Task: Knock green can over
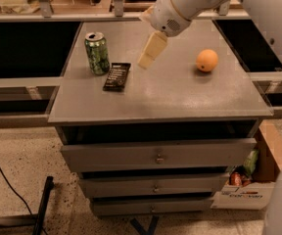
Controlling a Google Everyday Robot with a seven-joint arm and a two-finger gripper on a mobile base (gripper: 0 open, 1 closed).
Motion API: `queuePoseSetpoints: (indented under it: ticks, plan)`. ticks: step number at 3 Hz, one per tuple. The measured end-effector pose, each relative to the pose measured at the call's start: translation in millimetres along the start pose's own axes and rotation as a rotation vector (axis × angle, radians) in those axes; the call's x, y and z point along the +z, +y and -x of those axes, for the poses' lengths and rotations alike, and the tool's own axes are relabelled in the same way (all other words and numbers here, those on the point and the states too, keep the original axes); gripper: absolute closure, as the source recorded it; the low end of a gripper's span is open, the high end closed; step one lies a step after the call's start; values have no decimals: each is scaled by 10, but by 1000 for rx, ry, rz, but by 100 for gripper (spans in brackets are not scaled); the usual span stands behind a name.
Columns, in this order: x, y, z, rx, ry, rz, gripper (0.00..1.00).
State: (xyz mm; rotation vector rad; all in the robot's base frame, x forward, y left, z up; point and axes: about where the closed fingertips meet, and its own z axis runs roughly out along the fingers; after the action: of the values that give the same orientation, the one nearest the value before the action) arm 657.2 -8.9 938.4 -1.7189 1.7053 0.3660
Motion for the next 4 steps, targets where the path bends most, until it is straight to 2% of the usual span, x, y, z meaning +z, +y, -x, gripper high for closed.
queuePoseSetpoints:
  ticks: [2, 4]
  plan:
    - [660, -334, 155, -3, -141, -28, 0]
    - [713, -362, 143, 8, -163, -55, 0]
